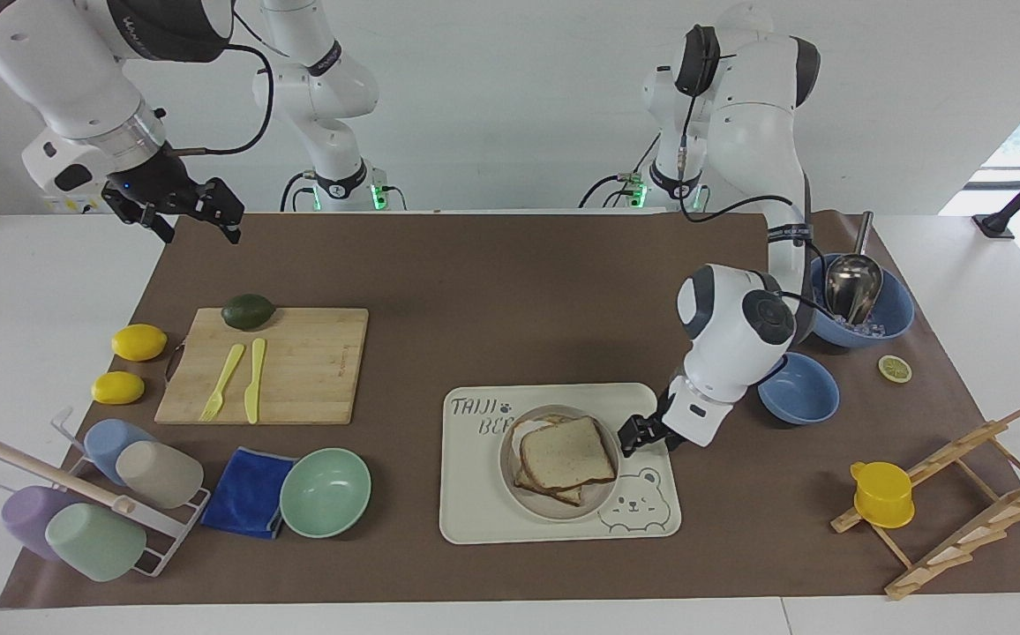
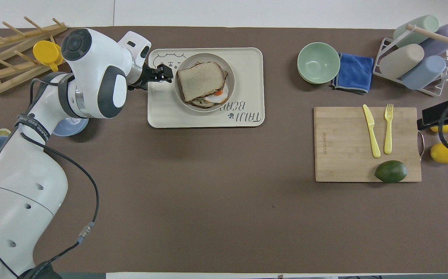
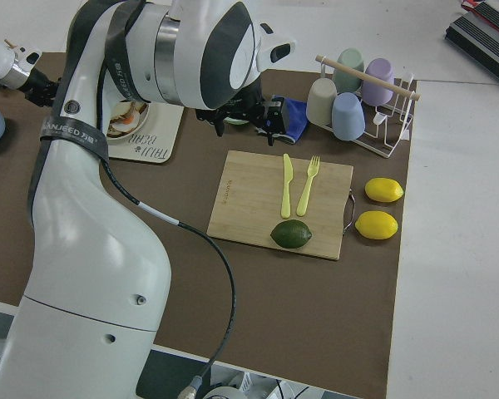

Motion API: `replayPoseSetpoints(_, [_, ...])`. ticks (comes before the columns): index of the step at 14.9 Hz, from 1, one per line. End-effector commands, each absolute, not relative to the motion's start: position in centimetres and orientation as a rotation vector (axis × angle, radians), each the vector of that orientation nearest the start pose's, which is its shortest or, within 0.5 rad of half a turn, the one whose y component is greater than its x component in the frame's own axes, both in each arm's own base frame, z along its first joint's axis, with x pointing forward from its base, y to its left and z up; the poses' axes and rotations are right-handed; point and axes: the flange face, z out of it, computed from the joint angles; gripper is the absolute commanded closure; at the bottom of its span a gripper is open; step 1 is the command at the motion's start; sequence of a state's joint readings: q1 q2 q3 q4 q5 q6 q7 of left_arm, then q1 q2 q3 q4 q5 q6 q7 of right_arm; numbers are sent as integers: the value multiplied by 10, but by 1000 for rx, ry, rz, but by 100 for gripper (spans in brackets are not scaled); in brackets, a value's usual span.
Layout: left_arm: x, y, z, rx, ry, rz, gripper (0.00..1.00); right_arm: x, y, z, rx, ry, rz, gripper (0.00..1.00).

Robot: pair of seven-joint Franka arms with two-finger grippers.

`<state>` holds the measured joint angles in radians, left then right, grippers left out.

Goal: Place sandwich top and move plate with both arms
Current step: 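Slide the plate onto the bear-print tray with the left gripper, then release the plate and pull the left gripper back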

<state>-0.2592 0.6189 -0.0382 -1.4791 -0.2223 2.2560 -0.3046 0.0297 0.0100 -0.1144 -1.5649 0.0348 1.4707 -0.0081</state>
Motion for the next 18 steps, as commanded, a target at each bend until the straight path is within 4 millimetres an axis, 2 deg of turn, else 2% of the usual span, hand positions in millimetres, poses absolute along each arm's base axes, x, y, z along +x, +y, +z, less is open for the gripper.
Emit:
replayPoseSetpoints(1, [693,-193,366,-3357,-236,-208,0,543,-44,614,-3086,96,173,0])
replayPoseSetpoints(2, [692,-181,379,-3350,-254,-198,0,543,-44,614,-3086,96,173,0])
replayPoseSetpoints(4, [684,-168,411,-3344,-260,-164,0,543,-44,614,-3086,96,173,0])
replayPoseSetpoints(7, [671,-151,448,-3299,-235,-131,0,543,-44,615,-3086,96,171,0])
replayPoseSetpoints(10, [657,-141,476,-3250,-200,-105,0,543,-44,614,-3086,98,174,0])
replayPoseSetpoints(14, [638,-119,514,-3203,-184,-74,0,543,-44,614,-3086,96,173,0])
replayPoseSetpoints(16, [624,-98,537,-3193,-183,-52,0,543,-44,615,-3086,96,171,0])
replayPoseSetpoints(18, [607,-95,556,-3192,-120,-18,0,543,-44,614,-3086,98,174,0])
